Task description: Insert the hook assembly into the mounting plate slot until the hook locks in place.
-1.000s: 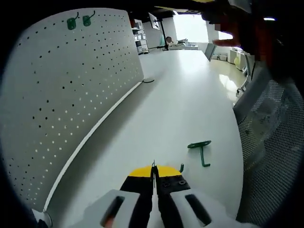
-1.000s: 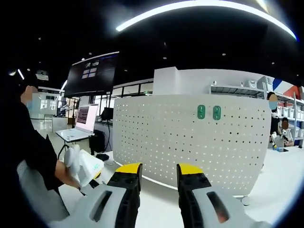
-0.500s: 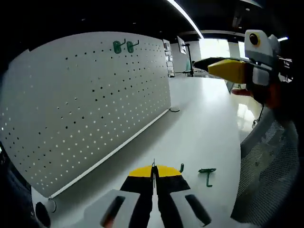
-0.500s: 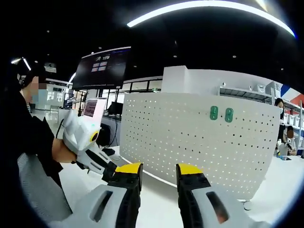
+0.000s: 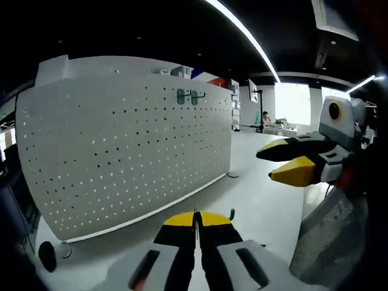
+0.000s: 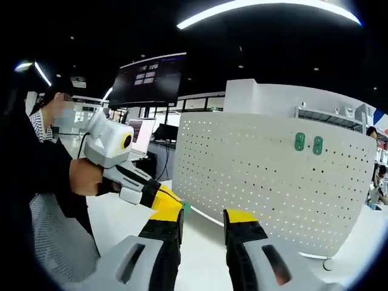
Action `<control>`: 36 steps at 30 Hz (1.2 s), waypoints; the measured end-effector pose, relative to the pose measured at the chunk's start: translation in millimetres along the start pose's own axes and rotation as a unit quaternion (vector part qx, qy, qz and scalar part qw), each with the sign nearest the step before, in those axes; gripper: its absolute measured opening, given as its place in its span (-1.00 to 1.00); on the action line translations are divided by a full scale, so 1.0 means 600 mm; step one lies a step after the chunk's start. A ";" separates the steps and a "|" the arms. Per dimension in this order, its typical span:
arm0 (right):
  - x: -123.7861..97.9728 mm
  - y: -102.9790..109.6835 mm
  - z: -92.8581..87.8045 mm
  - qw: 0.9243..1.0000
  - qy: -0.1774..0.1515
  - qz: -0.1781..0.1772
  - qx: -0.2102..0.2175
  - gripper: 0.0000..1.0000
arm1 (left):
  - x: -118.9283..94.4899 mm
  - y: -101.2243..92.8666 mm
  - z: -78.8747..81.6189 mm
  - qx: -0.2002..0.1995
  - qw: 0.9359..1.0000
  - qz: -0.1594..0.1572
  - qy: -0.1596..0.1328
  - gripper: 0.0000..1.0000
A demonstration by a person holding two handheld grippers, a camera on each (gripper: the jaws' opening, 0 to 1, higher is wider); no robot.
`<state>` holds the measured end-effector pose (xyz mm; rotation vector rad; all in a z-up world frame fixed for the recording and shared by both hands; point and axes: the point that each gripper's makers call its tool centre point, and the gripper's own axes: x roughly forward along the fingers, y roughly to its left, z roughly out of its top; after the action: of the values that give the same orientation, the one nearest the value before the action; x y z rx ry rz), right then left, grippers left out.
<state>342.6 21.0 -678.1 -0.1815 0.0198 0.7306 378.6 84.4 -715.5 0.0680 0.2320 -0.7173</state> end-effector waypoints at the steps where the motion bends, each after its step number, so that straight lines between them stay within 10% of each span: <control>1: 0.001 0.004 0.000 1.000 0.000 0.003 0.000 -0.52 | -0.006 -0.003 0.002 -0.005 1.000 0.002 -0.006 -0.98; 15: 0.021 0.058 -0.009 0.999 0.015 0.048 -0.017 -0.52 | -0.037 0.008 0.006 -0.027 0.998 0.025 -0.042 -0.98; 36: 0.037 0.060 -0.023 0.998 0.036 0.039 -0.035 -0.78 | -0.032 -0.035 0.022 -0.026 0.997 -0.020 -0.064 -0.98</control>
<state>335.8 59.5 -699.4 -0.2755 0.0705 0.8032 353.4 78.9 -697.8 -0.0325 0.1303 -0.7517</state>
